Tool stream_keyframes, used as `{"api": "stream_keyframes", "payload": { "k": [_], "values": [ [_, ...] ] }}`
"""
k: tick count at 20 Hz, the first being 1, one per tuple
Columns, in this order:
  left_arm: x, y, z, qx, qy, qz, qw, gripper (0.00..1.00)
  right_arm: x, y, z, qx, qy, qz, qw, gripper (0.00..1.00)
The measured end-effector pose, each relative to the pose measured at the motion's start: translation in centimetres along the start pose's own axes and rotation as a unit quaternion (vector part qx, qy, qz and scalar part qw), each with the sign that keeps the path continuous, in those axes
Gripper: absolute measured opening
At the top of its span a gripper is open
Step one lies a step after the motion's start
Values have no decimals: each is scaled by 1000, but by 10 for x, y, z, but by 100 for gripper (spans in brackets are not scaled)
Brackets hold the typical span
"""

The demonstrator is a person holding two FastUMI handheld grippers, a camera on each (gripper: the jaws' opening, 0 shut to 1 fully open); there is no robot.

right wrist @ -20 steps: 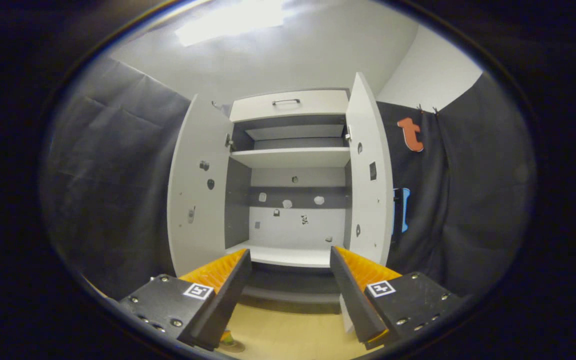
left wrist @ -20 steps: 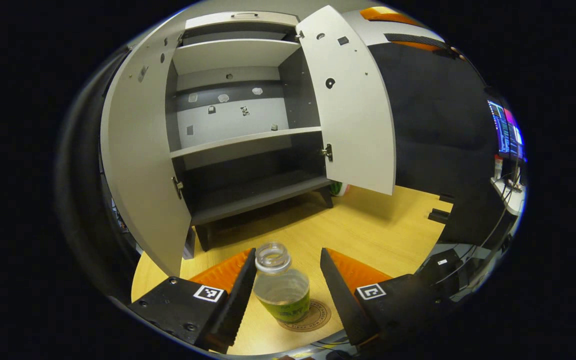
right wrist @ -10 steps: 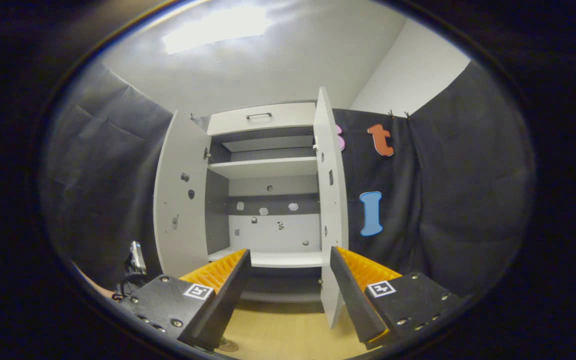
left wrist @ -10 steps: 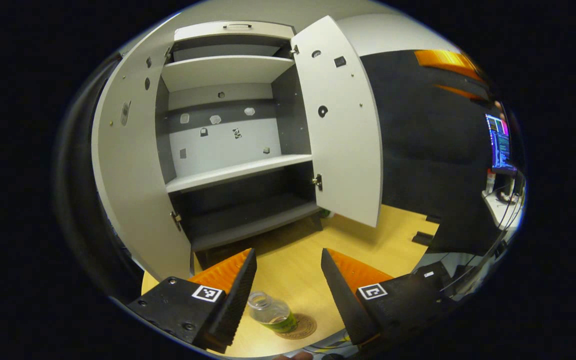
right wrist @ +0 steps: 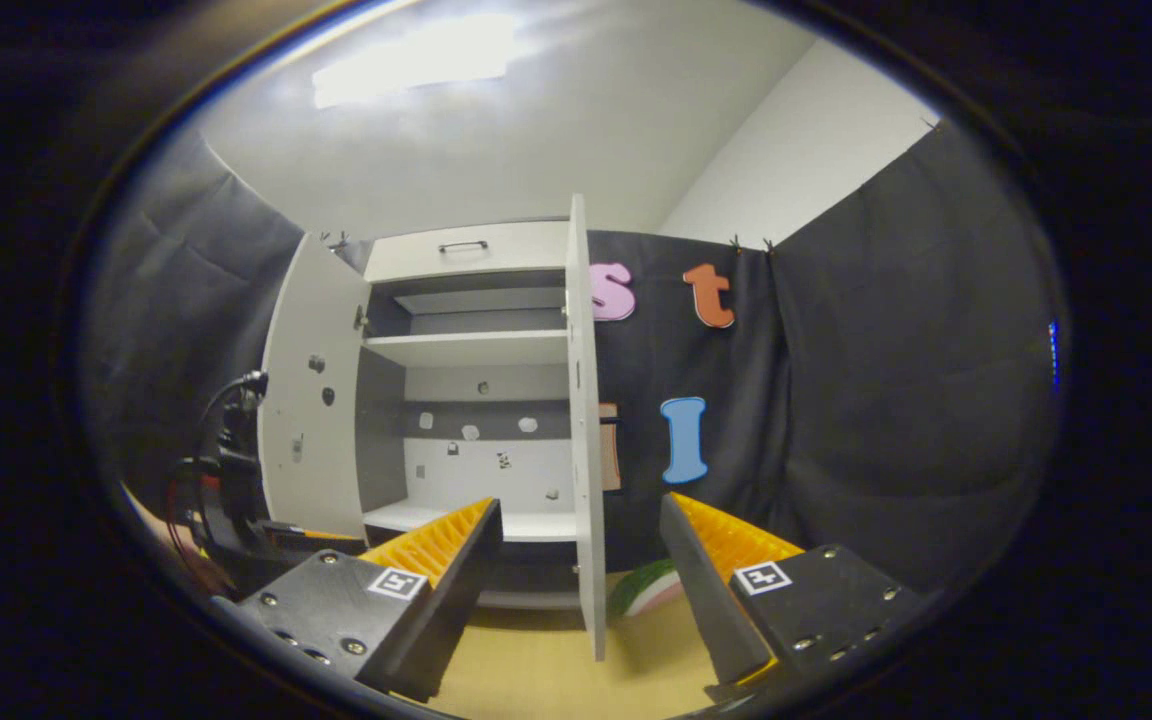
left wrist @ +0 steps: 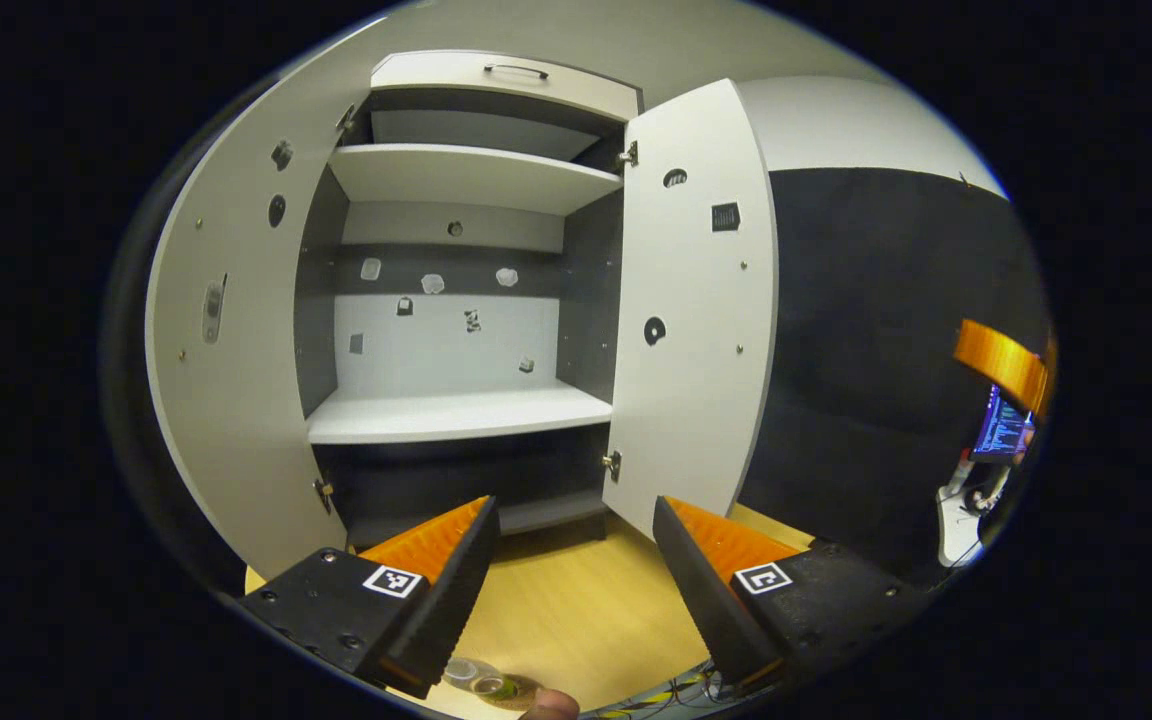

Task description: Grasp the bottle in the cabinet with the left hand and place it on the coaster, then close the right door with the right hand and the left door with the left hand.

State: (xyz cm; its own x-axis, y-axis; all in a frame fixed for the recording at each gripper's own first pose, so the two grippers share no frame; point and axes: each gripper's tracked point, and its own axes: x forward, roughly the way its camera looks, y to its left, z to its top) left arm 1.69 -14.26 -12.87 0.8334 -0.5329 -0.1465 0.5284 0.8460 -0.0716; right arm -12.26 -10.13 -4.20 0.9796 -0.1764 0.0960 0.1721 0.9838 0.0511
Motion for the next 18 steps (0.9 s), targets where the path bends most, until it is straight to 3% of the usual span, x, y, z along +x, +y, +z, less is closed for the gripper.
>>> {"api": "stream_keyframes", "payload": {
  "k": [10, 13, 18],
  "values": [
    [-10, -10, 83, 25, -53, 13, 998, 96, 47, -100, -2, -46, 23, -51, 997, 93],
    [-21, -9, 98, 18, -59, 19, 998, 96, 66, -125, 4, -44, 27, -67, 996, 96],
    [-31, 1, 101, 17, -61, 34, 997, 95, 83, -132, 3, -53, 25, -65, 996, 96]
  ]
}}
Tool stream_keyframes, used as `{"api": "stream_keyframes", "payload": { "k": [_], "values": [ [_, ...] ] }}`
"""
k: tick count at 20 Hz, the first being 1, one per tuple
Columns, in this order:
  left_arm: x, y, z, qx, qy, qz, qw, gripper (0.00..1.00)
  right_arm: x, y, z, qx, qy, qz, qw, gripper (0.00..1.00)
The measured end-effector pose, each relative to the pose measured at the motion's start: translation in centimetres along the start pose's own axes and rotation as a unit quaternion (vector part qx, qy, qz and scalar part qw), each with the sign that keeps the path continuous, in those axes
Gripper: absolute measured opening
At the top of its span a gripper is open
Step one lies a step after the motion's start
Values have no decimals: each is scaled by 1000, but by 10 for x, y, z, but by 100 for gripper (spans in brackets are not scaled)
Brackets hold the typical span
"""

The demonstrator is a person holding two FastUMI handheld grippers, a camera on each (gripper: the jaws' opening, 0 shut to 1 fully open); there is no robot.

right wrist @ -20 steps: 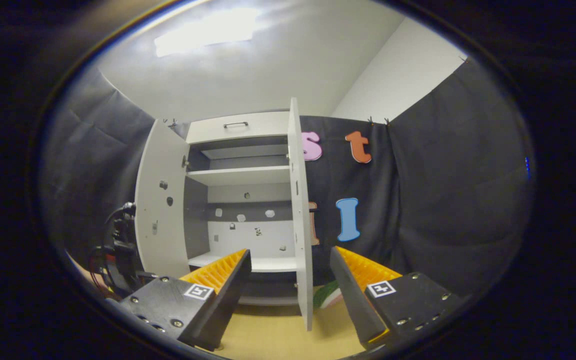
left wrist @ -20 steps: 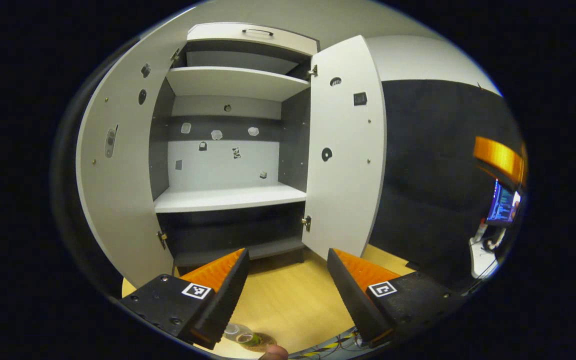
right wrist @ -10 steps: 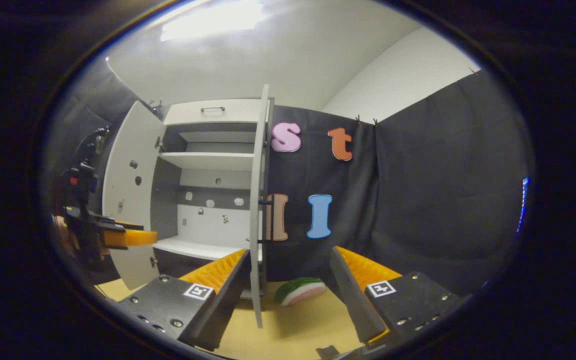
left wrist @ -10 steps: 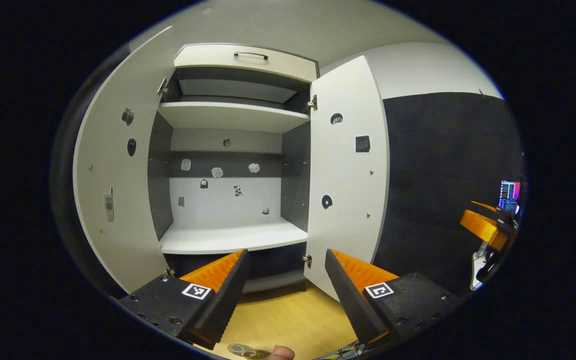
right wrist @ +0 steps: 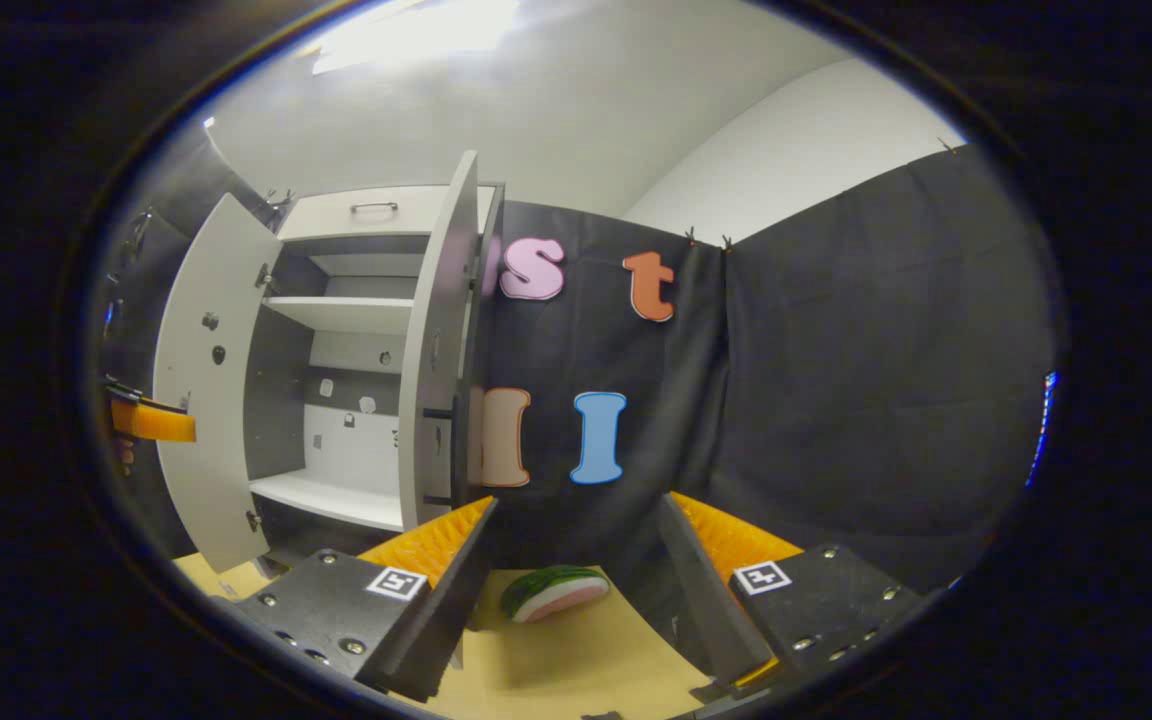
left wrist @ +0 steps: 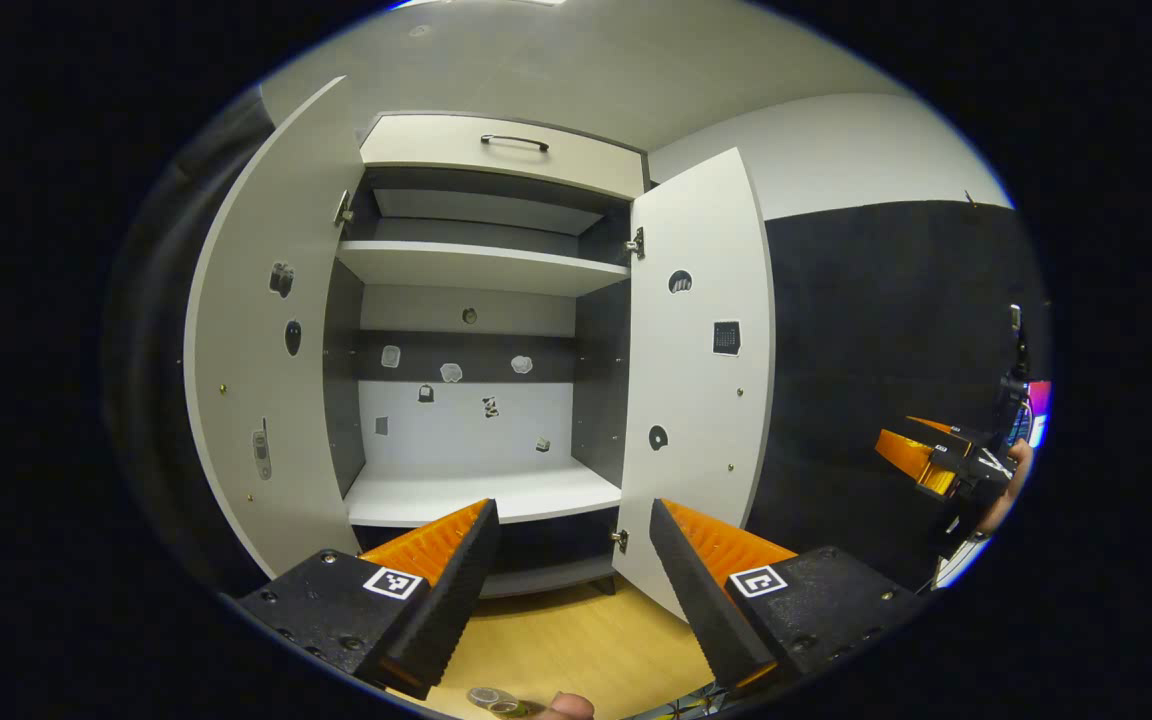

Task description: Grasp the bottle in the cabinet with the left hand and place it on the coaster, then close the right door with the right hand and the left door with the left hand.

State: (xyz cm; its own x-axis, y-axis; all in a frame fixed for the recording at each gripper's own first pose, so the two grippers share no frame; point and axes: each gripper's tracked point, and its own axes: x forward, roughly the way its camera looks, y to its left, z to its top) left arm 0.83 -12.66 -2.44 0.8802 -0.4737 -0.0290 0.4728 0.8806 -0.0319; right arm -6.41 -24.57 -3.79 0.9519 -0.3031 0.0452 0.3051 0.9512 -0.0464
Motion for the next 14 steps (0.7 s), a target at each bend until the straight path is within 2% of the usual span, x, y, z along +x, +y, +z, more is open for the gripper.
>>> {"api": "stream_keyframes", "payload": {
  "k": [4, 7, 9, 12, 14],
  "values": [
    [0, -1, 3, 13, -4, 0, 1000, 96, 23, -15, -9, 10, 15, -23, 1000, 94],
    [3, -8, 4, 6, -4, -8, 1000, 95, 42, -31, -17, 14, 32, -56, 998, 96],
    [4, -9, 0, 7, 1, -10, 1000, 96, 54, -34, -21, 14, 41, -75, 996, 93],
    [5, -9, -2, 7, 2, -11, 1000, 96, 61, -31, -24, 18, 54, -81, 995, 96],
    [5, -8, -2, 9, 1, -9, 1000, 96, 62, -25, -26, 16, 53, -69, 996, 96]
  ]
}}
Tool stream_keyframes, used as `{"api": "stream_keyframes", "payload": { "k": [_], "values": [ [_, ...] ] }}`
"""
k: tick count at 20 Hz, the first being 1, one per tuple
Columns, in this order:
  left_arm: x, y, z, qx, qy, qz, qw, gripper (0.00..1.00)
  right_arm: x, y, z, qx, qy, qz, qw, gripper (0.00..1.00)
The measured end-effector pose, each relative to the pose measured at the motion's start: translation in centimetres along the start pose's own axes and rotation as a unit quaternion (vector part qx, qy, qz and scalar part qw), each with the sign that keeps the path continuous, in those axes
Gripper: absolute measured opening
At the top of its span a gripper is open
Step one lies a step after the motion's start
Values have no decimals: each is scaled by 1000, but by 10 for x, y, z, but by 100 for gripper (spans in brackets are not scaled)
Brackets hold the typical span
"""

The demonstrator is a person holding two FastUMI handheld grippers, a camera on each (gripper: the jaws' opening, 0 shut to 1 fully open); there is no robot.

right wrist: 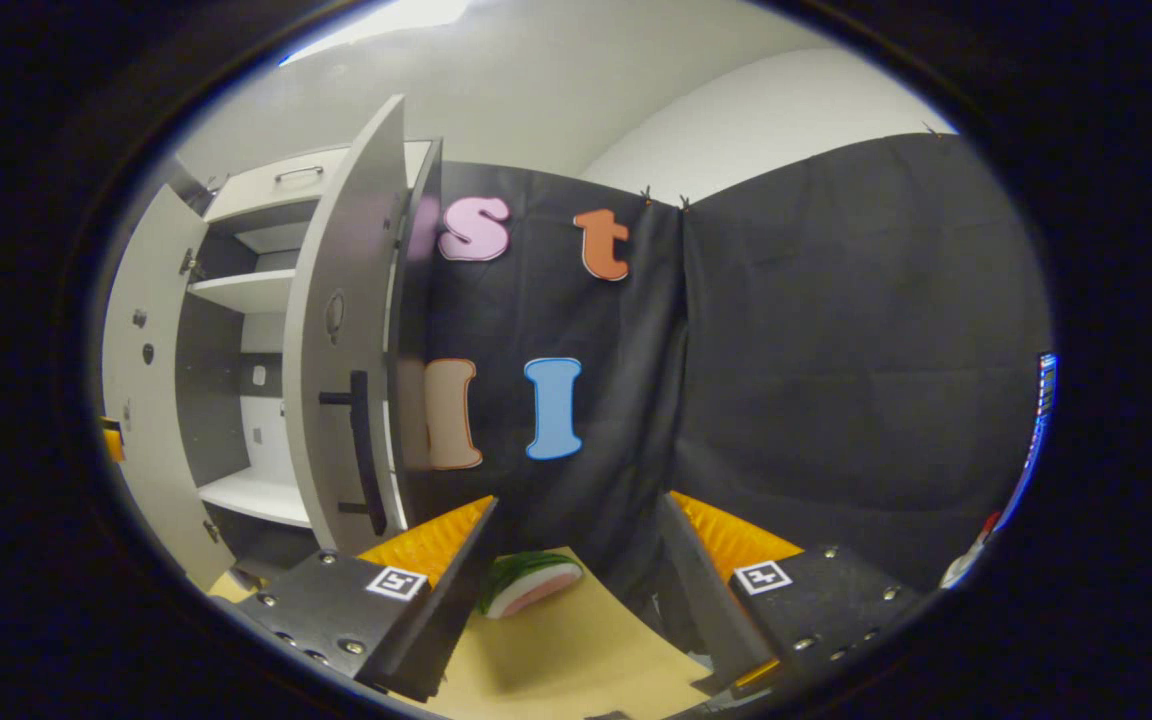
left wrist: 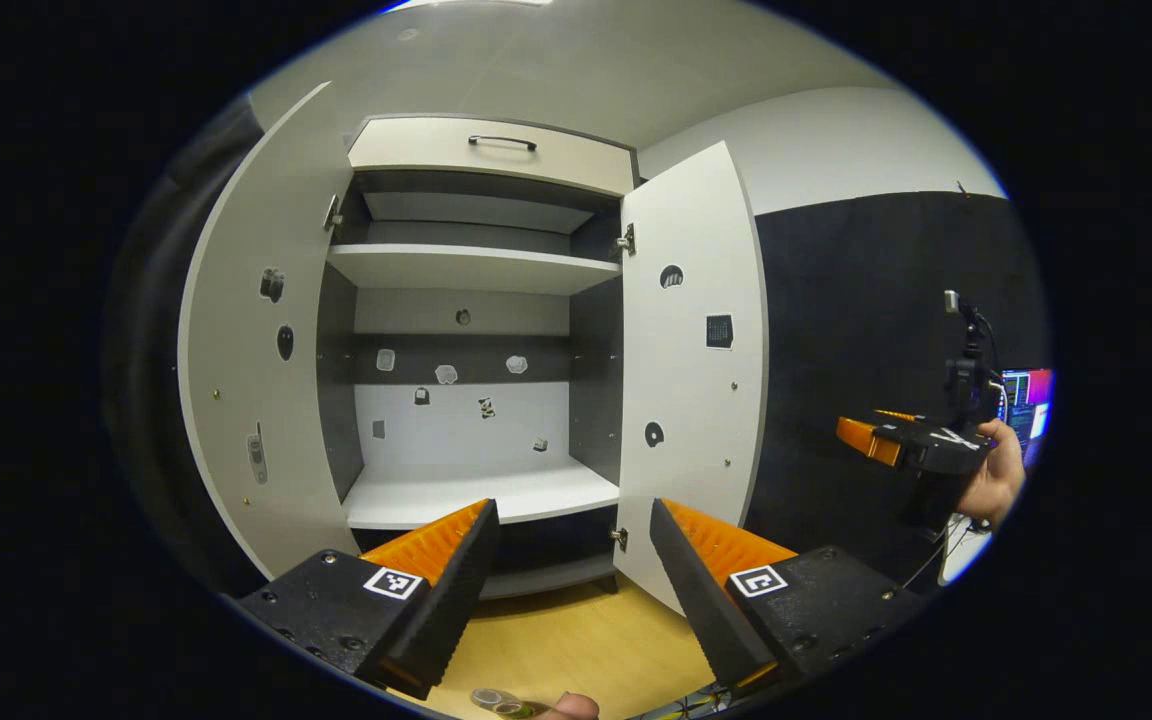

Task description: Grasp the bottle in the cabinet with the left hand and place it on the coaster, then close the right door with the right hand and the left door with the left hand.

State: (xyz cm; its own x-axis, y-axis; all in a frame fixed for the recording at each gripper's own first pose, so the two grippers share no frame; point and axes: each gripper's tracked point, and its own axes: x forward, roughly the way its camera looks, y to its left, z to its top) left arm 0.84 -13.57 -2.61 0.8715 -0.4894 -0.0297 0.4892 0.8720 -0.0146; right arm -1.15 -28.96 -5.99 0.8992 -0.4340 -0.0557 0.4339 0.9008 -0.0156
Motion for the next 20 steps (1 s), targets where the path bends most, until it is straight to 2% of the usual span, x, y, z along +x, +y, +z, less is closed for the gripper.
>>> {"api": "stream_keyframes", "payload": {
  "k": [3, 4, 10, 16, 20],
  "values": [
    [2, 1, -5, 2, 6, -1, 1000, 96, 5, 16, -3, -21, 2, 20, 1000, 94],
    [2, 2, -7, 1, 8, 1, 1000, 96, 5, 22, -4, -27, 2, 28, 999, 96],
    [-2, 6, -11, -6, 9, 3, 1000, 96, 6, 50, -15, -24, 14, 66, 997, 96],
    [-10, 21, -13, -10, 10, 16, 1000, 95, 1, 108, -29, -47, 25, 130, 990, 96],
    [-14, 33, -16, -14, 12, 24, 1000, 96, -1, 131, -42, -52, 37, 150, 987, 96]
  ]
}}
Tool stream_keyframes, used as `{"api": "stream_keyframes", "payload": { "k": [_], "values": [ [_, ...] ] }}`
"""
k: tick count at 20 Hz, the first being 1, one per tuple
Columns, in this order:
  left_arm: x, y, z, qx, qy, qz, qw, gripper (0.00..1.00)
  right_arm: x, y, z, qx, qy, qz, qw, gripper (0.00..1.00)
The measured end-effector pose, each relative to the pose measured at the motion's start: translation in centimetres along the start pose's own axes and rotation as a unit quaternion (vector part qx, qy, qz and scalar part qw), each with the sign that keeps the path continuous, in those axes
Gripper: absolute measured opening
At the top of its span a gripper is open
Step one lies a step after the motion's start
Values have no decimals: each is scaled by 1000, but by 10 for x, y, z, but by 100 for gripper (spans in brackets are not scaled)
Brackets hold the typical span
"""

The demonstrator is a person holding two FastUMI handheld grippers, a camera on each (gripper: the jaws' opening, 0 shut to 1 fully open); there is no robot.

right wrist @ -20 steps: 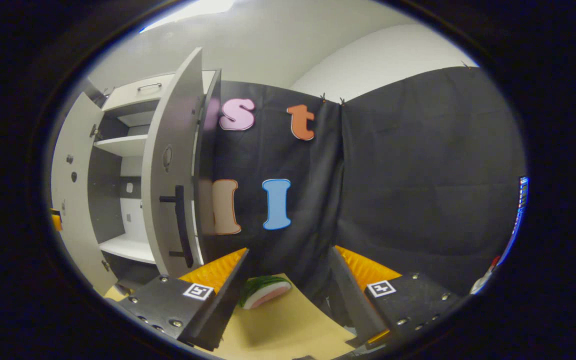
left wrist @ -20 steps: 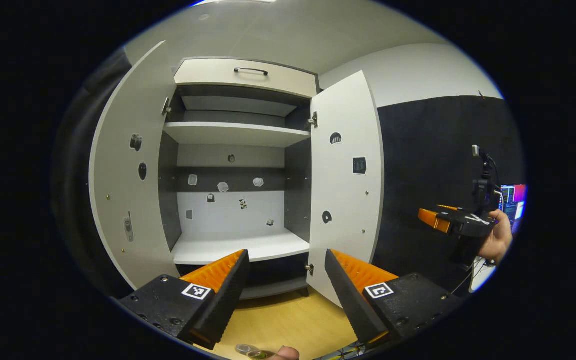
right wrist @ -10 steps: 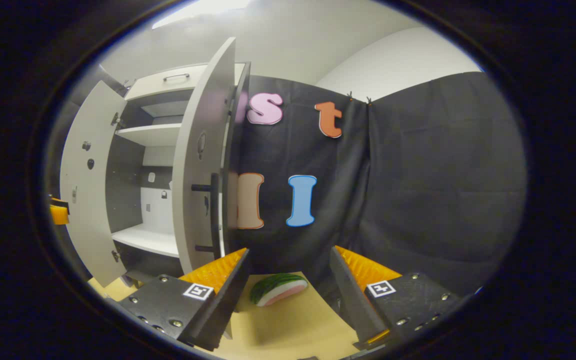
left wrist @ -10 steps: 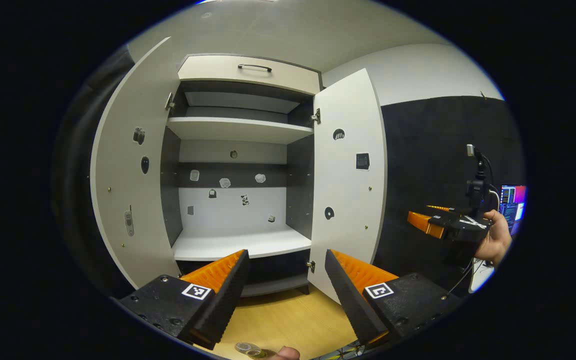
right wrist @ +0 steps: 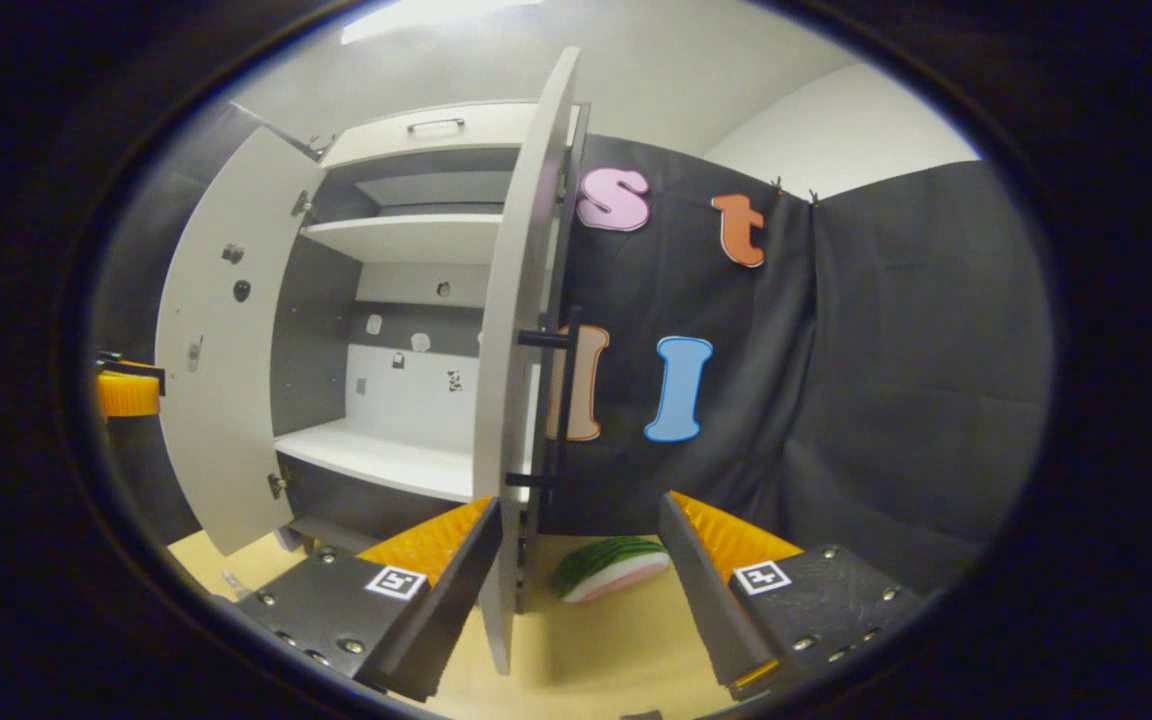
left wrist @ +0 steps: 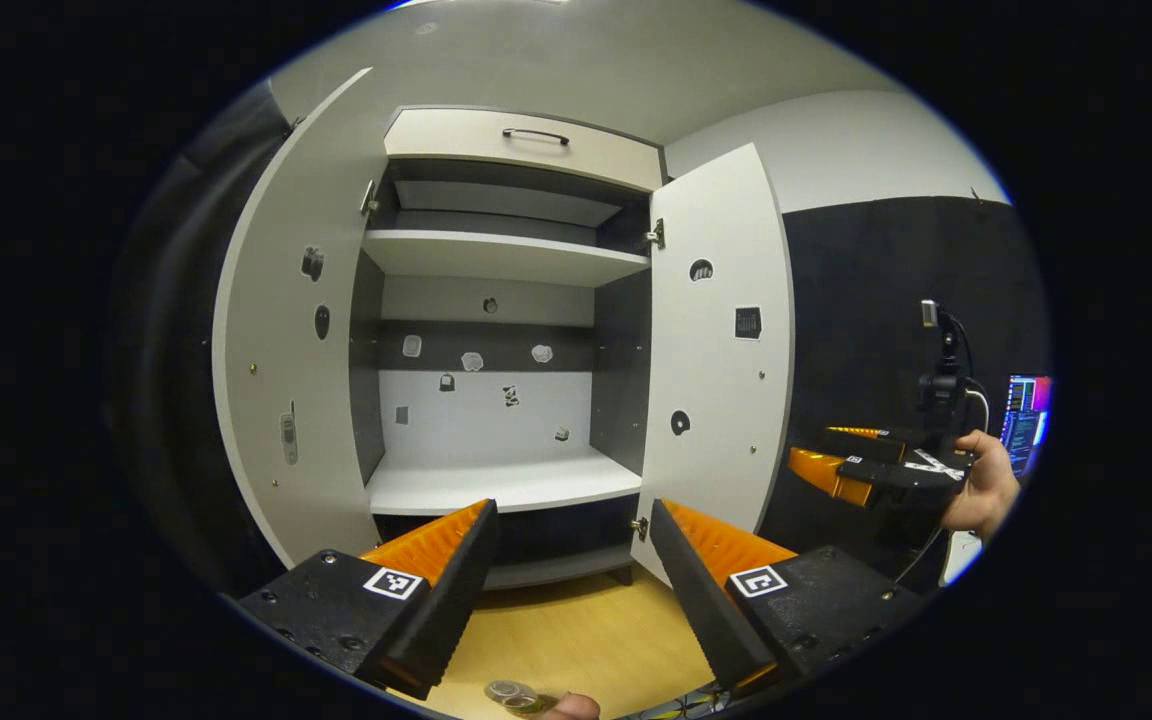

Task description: Grasp the bottle in the cabinet with the left hand and place it on the coaster, then close the right door with the right hand and the left door with the left hand.

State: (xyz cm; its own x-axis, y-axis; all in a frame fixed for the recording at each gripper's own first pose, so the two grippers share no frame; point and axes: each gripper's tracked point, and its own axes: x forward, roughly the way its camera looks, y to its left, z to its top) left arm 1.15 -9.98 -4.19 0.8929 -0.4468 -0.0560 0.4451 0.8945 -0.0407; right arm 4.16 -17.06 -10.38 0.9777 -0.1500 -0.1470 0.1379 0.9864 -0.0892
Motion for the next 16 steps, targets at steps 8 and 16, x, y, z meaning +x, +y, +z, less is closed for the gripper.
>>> {"api": "stream_keyframes", "payload": {
  "k": [8, 16],
  "values": [
    [0, 15, -5, -1, 5, 11, 1000, 95, 6, 30, -3, 27, 3, 26, 999, 96],
    [-10, 36, -12, -14, 5, 27, 1000, 95, 3, 52, 0, 37, -3, 41, 998, 94]
  ]
}}
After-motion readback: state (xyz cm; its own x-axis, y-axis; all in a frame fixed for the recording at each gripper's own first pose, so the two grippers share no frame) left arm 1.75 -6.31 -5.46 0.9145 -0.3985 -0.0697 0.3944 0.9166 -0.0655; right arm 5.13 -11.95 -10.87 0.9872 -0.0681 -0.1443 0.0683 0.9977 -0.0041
